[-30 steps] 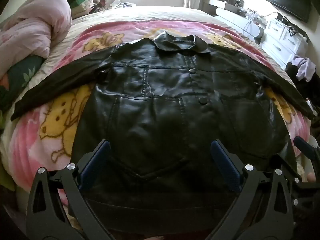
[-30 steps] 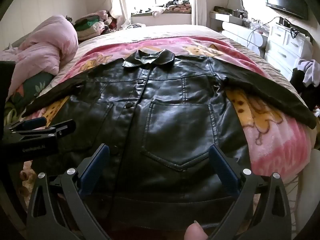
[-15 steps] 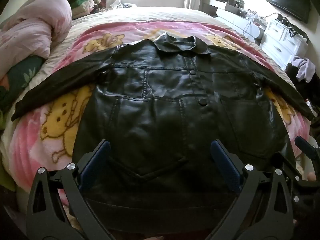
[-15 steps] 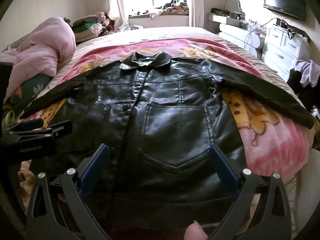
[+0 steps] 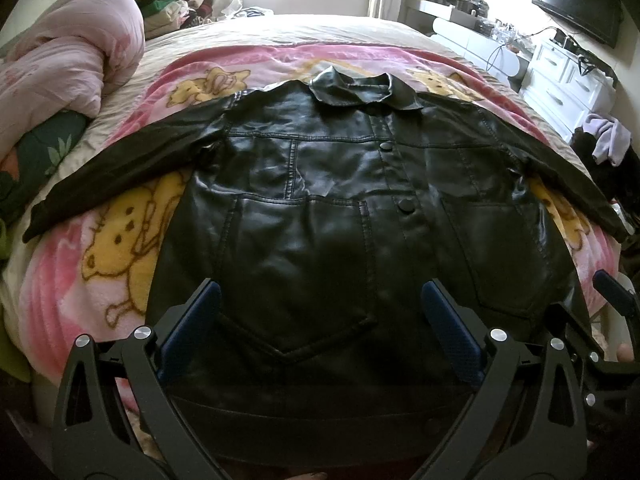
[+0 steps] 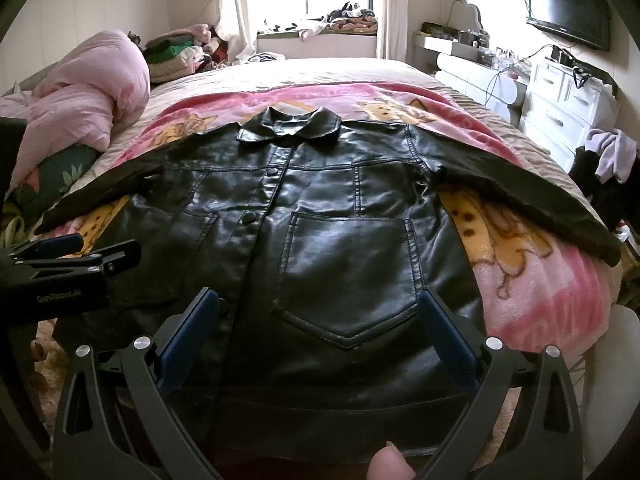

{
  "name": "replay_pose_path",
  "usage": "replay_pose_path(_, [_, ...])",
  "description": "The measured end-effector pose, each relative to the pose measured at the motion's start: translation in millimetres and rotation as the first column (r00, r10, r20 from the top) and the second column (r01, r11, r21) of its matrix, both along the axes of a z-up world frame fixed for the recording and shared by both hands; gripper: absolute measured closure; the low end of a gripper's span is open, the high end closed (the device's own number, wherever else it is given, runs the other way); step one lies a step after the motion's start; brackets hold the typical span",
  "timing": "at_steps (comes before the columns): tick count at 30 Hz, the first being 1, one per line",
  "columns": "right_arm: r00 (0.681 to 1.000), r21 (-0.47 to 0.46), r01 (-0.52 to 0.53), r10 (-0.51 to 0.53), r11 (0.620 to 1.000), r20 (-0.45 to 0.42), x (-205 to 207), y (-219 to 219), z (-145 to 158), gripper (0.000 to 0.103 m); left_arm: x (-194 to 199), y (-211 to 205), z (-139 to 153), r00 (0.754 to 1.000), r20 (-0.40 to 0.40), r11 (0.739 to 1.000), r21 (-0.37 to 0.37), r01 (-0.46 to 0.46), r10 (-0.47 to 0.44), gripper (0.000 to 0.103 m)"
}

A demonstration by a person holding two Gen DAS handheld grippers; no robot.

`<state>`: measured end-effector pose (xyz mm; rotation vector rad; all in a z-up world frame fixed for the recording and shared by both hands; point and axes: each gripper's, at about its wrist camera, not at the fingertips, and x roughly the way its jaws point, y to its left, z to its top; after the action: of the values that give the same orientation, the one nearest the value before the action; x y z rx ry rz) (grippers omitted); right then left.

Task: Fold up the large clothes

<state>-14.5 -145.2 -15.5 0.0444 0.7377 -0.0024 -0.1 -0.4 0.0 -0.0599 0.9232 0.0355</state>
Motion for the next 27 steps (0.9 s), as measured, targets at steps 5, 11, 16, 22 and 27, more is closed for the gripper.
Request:
replay_pose_path(5, [1.000, 0.001, -0.001, 0.001, 1.000, 0.000, 0.4, -0.2, 0.0, 0.004, 0.0, 0.2, 0.1, 1.000, 0.000, 1.000, -0.001, 0.000, 0.000, 0.009])
replay_pose_path(11, [1.000, 0.001, -0.003, 0.003, 1.000, 0.001, 0.6, 0.4, 0.5, 0.004, -0.1, 0.3, 0.1, 1.000, 0.000, 1.000, -0.001, 0.000, 0.000, 0.009])
replay_pose_path(16, [1.000, 0.001, -0.004, 0.004, 1.000, 0.003, 0.5, 1.5, 1.2, 0.004, -0.2, 0.2, -0.1, 1.000, 0.001, 1.000, -0.006, 0.003, -0.003, 0.009])
replay_pose_path(22, [1.000, -0.007, -0.004, 0.004, 1.000, 0.004, 5.0, 4.9, 4.6, 0.004, -0.1, -0.6, 0.7, 1.000, 0.001, 1.000, -0.007, 0.003, -0.003, 0.009])
replay_pose_path(27, [1.000, -0.008, -0.005, 0.005, 1.000, 0.004, 4.1, 4.0, 3.5, 0.004, -0.1, -0.1, 1.1, 1.000, 0.003, 1.000, -0.003, 0.006, -0.006, 0.009])
